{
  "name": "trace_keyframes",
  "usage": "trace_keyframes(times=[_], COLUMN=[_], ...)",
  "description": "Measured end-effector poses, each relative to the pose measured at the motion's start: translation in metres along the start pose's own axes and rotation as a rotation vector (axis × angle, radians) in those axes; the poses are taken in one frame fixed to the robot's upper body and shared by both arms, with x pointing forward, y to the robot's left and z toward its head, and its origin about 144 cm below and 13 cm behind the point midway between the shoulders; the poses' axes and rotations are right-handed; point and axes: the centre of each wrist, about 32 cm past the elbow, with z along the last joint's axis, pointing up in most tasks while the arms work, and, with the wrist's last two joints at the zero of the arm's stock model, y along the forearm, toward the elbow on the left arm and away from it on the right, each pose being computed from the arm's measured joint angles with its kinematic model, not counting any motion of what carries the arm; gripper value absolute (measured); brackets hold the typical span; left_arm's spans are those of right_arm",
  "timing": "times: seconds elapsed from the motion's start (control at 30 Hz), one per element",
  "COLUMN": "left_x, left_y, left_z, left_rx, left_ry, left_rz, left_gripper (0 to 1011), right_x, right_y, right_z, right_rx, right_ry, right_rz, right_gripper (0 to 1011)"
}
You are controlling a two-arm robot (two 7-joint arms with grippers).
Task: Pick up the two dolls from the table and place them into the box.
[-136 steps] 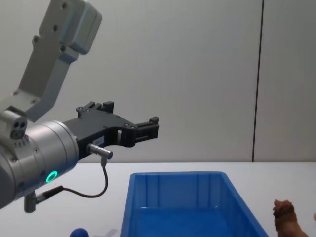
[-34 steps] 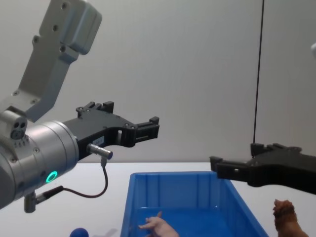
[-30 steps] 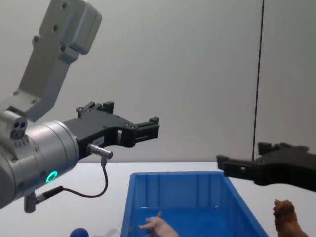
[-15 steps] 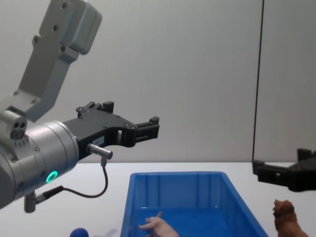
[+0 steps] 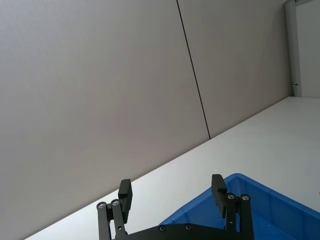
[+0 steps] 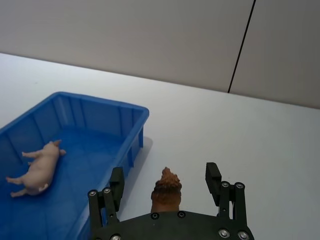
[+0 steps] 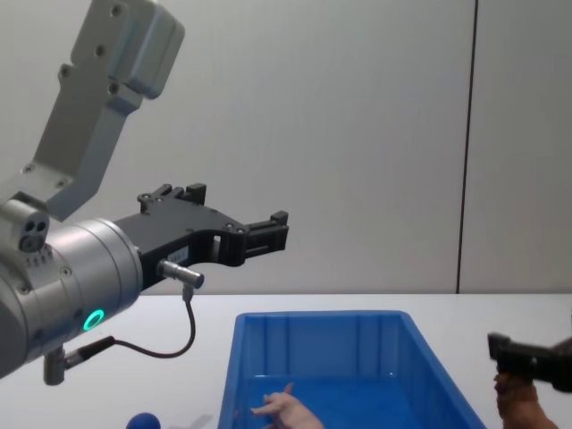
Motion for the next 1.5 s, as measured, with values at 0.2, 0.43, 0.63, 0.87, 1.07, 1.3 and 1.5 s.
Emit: trace_keyframes(times=[0.2, 0.43, 0.63, 0.87, 1.07, 1.3, 1.5], left_x=[0.000, 0.000, 0.000, 0.000, 0.000, 0.000, 0.000], left_y=[0.000, 0.000, 0.000, 0.000, 0.000, 0.000, 0.000], left_z=[0.000, 0.000, 0.000, 0.000, 0.000, 0.000, 0.000], left_rx=[0.000, 0.000, 0.000, 0.000, 0.000, 0.000, 0.000], left_ry=[0.000, 0.000, 0.000, 0.000, 0.000, 0.000, 0.000], left_rz=[0.000, 0.000, 0.000, 0.000, 0.000, 0.000, 0.000], left_gripper=[1001, 1001, 1001, 1001, 1001, 1001, 1001], right_x=[0.000, -0.001, -0.002, -0.003, -0.004, -0.005, -0.005], right_y=[0.001, 0.005, 0.009, 0.014, 0.015, 0.015, 0.013], right_z=[-0.009, -0.018, -0.025, -0.031, -0.033, -0.032, -0.028], right_rx=[-0.039, -0.085, -0.123, -0.166, -0.185, -0.190, -0.175], right_ry=[0.005, 0.013, 0.020, 0.026, 0.029, 0.028, 0.021], right_rz=[0.001, 0.007, 0.011, 0.011, 0.007, 0.000, -0.009], right_gripper=[1001, 1001, 977, 788, 642, 417, 322])
